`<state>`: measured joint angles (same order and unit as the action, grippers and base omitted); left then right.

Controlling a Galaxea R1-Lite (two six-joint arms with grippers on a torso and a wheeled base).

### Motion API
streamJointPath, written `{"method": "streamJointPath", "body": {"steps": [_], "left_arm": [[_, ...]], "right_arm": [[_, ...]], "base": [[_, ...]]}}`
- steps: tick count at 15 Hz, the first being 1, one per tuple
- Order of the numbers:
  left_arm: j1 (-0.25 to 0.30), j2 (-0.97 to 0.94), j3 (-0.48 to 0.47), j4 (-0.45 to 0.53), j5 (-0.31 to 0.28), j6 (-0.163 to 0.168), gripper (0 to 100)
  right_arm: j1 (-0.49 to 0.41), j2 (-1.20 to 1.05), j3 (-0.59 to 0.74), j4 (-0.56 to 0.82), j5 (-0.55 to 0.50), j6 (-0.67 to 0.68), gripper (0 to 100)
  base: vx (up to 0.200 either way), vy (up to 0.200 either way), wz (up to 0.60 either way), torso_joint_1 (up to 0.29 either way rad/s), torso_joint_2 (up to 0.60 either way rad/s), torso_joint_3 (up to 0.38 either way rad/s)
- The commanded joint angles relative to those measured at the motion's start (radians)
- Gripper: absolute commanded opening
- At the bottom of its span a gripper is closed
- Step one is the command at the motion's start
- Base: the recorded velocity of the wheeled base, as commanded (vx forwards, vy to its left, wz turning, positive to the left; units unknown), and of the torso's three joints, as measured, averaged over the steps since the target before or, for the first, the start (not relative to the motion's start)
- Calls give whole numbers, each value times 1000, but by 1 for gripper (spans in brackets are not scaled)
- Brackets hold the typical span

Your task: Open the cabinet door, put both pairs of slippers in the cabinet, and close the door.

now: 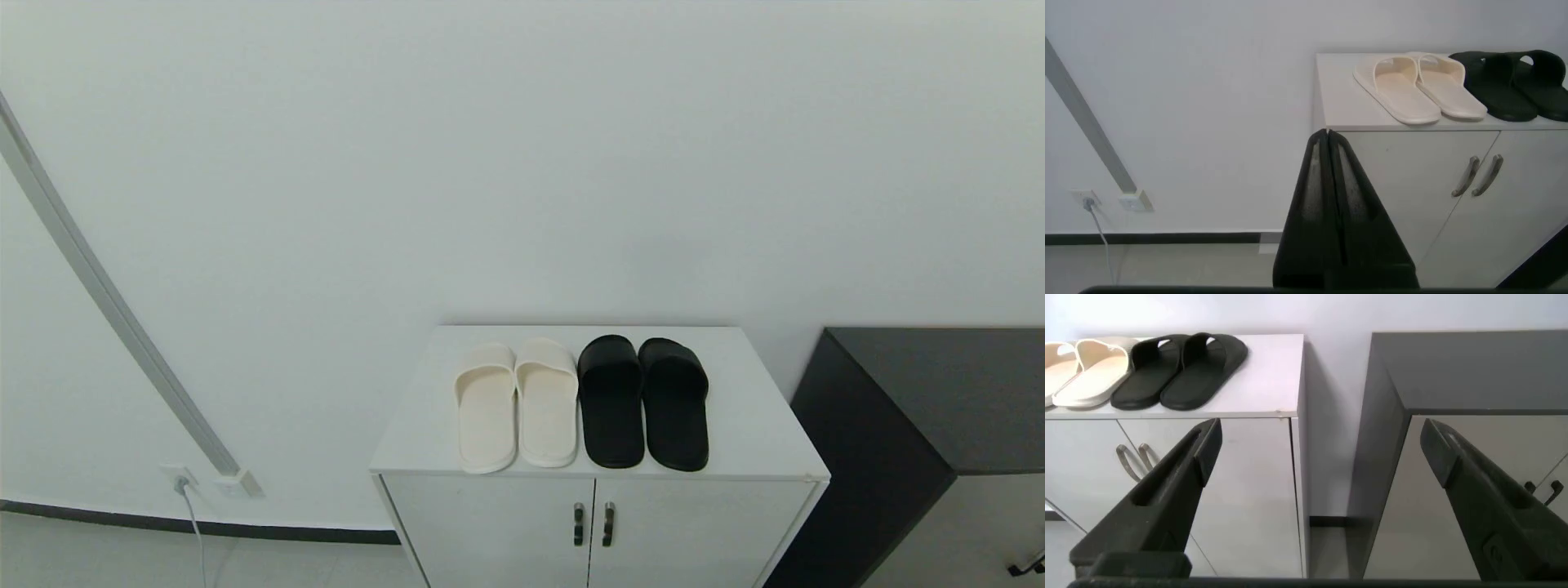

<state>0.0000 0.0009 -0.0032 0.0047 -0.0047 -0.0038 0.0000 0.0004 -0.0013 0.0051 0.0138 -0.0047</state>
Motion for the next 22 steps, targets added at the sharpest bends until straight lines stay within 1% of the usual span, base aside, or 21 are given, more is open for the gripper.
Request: {"method": "streamJointPath", "body": {"steps": [1, 6, 7, 8, 9, 10, 11, 14, 15, 16, 18, 19, 21, 22], "left_arm": [[0, 1, 0, 0, 2, -1, 0], [0, 1, 2, 0, 3, 2, 0], [0, 1, 2, 0, 3, 7, 0], [0, 1, 2, 0, 5, 7, 0], [0, 1, 2, 0, 6, 2, 0], [0, 1, 2, 0, 8, -1, 0], [0, 1, 2, 0, 8, -5, 0], [0, 1, 2, 0, 2, 1, 0], [0, 1, 2, 0, 0, 1, 0], [0, 1, 2, 0, 0, -1, 0], [0, 1, 2, 0, 2, 1, 0], [-2, 1, 2, 0, 0, 1, 0], [0, 1, 2, 0, 0, 1, 0], [0, 1, 2, 0, 0, 1, 0]], "right_arm": [[0, 0, 0, -1, 0, -3, 100], [-2, 0, -3, -1, -6, -17, 100], [-3, 18, -43, -5, -17, -6, 100], [3, 115, -210, -2, -20, 57, 100], [3, 190, -226, 42, -12, 86, 100], [5, 222, -161, 58, -9, 6, 100], [6, 228, -132, 58, -6, -26, 100], [11, 403, -164, 41, 71, -26, 100], [23, 530, -181, -2, 94, -28, 100], [44, 636, -186, -85, 103, -29, 100], [133, 849, -209, -258, 92, -1, 100], [169, 923, -230, -304, 87, 20, 100], [259, 1069, -306, -359, 38, 88, 100], [264, 1072, -309, -363, 37, 92, 100]], "base": [[0, 0, 0, 0, 0, 0], [0, 0, 0, 0, 0, 0], [0, 0, 0, 0, 0, 0], [0, 0, 0, 0, 0, 0], [0, 0, 0, 0, 0, 0], [0, 0, 0, 0, 0, 0], [0, 0, 0, 0, 0, 0], [0, 0, 0, 0, 0, 0], [0, 0, 0, 0, 0, 0], [0, 0, 0, 0, 0, 0], [0, 0, 0, 0, 0, 0], [0, 0, 0, 0, 0, 0], [0, 0, 0, 0, 0, 0], [0, 0, 0, 0, 0, 0]]}}
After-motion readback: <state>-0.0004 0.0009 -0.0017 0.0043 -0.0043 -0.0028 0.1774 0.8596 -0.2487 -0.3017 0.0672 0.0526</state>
